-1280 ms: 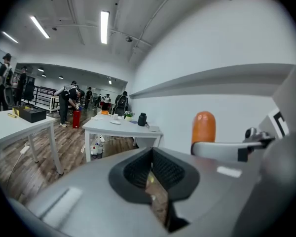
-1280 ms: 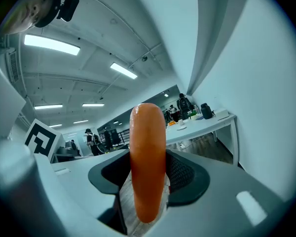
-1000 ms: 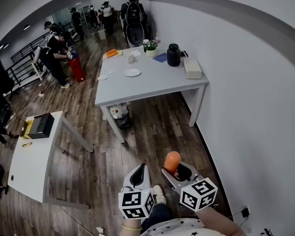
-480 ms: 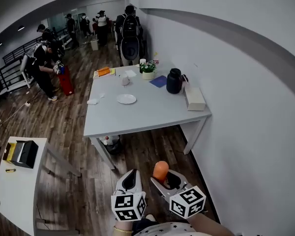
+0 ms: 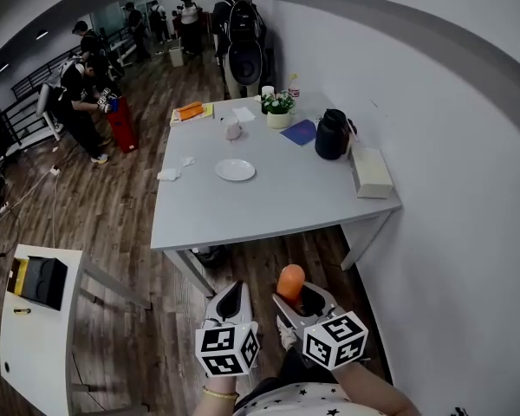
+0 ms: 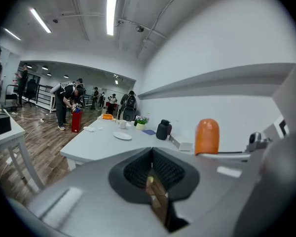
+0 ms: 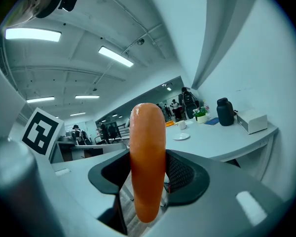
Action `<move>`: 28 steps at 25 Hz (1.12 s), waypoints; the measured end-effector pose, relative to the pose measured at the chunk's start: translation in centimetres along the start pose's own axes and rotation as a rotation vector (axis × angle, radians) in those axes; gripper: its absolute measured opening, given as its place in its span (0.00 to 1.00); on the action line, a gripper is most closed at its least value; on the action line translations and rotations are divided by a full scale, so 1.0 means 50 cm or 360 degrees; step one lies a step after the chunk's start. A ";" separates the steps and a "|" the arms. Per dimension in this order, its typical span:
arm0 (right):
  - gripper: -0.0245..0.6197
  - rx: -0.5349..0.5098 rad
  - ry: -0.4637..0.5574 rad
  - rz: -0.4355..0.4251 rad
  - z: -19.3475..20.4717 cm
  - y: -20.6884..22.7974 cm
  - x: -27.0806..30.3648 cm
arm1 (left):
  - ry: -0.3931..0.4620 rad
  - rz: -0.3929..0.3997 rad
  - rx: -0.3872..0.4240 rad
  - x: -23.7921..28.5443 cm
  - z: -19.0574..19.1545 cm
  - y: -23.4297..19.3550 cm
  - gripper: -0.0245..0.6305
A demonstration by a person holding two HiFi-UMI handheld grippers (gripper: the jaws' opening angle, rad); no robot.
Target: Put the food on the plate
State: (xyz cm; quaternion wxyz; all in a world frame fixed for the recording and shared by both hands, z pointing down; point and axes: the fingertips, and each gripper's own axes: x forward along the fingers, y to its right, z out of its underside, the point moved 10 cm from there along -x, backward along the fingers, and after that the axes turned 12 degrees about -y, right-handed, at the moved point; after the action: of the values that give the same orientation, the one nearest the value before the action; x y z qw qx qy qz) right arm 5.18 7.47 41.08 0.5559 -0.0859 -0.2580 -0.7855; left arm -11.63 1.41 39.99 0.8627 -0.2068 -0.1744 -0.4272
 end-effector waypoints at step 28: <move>0.38 -0.0488 -0.0544 -0.0151 -0.415 0.450 0.712 | -0.0078 -0.0259 -0.0187 0.580 -0.286 -0.238 0.05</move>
State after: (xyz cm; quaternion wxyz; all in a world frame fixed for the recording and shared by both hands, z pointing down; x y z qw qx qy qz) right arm 15.91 -38.03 45.39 0.4469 -0.2888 -0.2299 -0.8149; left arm -2.82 -31.65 44.12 0.8070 -0.2524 -0.1865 -0.5002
